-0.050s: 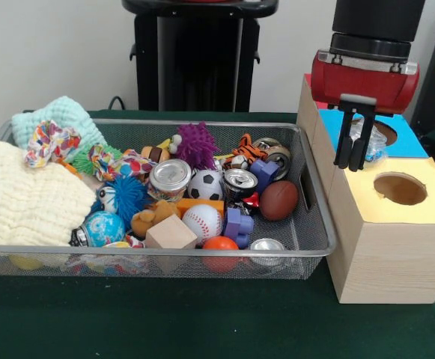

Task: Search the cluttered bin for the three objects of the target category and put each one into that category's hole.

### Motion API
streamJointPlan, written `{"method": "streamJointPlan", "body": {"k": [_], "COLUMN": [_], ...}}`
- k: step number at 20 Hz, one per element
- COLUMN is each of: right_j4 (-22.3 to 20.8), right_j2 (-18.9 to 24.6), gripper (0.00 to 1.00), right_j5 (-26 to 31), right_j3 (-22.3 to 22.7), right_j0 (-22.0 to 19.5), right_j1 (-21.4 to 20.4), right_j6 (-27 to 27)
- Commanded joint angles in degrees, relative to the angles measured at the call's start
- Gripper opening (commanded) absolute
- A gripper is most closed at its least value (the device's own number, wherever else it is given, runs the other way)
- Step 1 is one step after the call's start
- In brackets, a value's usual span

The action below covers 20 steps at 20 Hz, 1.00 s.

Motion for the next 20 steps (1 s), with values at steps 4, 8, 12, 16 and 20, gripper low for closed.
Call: {"method": "streamJointPlan", "body": {"k": [4, 8, 12, 16, 20], "right_j4": [-2.09, -1.90, -1.48, -1.30, -1.24], "right_j2": [2.24, 2.00, 1.10, 0.94, 0.90], "gripper": [0.00, 0.00, 0.00, 0.00, 0.00], "right_j5": [-0.59, -0.23, 0.74, 1.18, 0.38], "right_j3": [4.95, 4.52, 3.60, 3.38, 4.19], "right_j0": [-0.79, -0.18, 1.20, 1.52, 1.99], "right_j1": [2.48, 2.59, 2.84, 2.79, 2.85], "right_j6": [3.84, 4.49, 6.09, 6.26, 6.69]}}
